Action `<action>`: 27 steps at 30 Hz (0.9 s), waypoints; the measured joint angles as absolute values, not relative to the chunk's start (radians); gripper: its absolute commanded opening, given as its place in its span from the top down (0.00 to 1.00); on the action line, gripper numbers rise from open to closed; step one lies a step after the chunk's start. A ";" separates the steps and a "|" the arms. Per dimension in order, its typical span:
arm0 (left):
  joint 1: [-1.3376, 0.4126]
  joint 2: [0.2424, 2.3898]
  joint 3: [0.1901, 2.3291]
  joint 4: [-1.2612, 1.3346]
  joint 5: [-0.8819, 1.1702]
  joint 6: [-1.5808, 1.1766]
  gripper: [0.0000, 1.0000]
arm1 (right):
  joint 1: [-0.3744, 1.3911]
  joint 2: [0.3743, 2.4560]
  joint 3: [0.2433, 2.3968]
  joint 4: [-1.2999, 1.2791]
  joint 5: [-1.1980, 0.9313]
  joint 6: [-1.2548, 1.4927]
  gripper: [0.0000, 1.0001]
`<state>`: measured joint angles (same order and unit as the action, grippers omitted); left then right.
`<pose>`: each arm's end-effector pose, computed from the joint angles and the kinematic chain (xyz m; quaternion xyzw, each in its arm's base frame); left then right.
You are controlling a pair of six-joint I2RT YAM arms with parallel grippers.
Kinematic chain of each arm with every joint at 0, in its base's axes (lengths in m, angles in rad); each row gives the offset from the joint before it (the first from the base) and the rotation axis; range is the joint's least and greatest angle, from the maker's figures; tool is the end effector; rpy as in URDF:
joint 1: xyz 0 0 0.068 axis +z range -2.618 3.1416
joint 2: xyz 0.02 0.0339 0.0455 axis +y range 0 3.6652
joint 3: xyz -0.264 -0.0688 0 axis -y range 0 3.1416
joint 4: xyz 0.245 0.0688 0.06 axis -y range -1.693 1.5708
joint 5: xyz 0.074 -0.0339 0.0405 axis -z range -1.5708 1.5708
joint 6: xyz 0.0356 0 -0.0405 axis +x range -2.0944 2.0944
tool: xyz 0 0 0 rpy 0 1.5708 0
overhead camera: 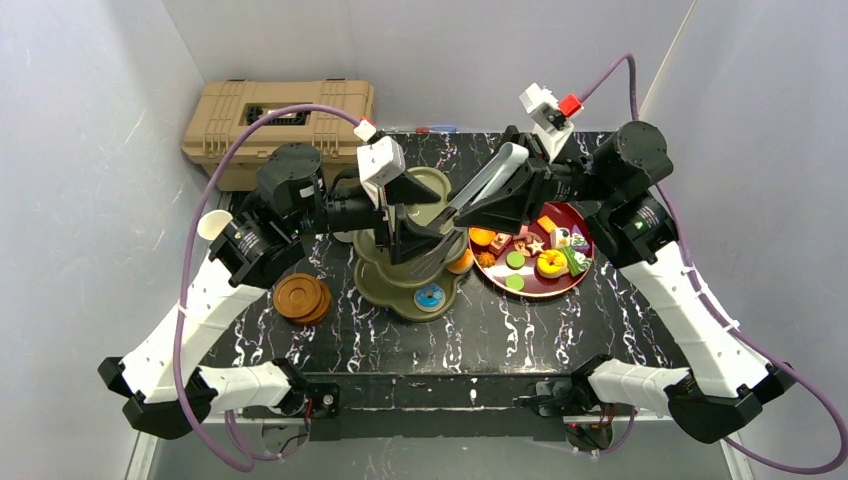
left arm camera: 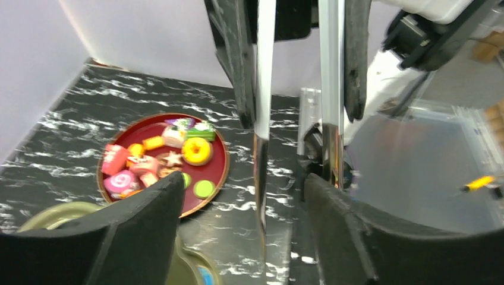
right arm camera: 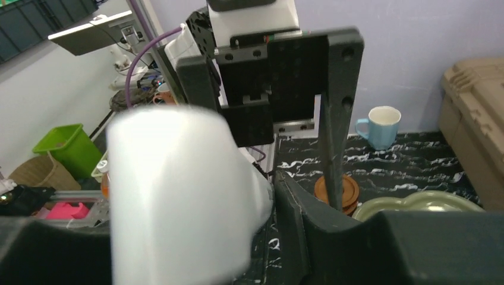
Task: Serve the afternoon tea
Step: Pick up the clamp from the tray, then move the tray at the center of the board.
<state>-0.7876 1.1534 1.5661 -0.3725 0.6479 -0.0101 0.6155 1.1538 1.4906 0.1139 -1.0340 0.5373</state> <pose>0.1369 -0.1680 0.5122 0.4613 0.5207 -0.4687 0.5444 0.1517 0.1448 0.5326 -0.4365 0.4451 0.6215 0.4744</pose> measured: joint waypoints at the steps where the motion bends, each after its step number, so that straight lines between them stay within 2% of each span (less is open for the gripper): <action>1: -0.788 1.153 1.566 -0.371 0.636 -0.002 0.18 | 0.616 1.154 1.493 0.084 -1.029 0.516 0.85; 6: -0.787 1.141 1.564 -0.322 0.511 0.044 0.05 | 0.616 1.154 1.523 -0.138 -0.939 0.379 0.90; 10: -0.787 1.105 1.543 -0.260 0.409 0.077 0.02 | 0.616 1.154 1.530 -0.268 -0.839 0.283 0.90; 16: -0.788 1.054 1.513 -0.240 0.441 0.162 0.02 | 0.617 1.145 1.522 -0.417 -0.570 0.188 0.90; 20: -0.832 1.053 1.425 -0.295 0.517 0.298 0.04 | 0.616 1.106 1.469 -0.461 -0.311 0.171 0.97; 27: -0.995 1.234 1.282 -0.402 0.546 0.628 0.07 | 0.616 1.059 1.377 -0.472 0.052 0.176 0.96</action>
<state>-0.9955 1.2343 1.2816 -0.4015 0.5461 0.6277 0.6155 1.0588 1.3766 -0.4717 0.0521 0.1764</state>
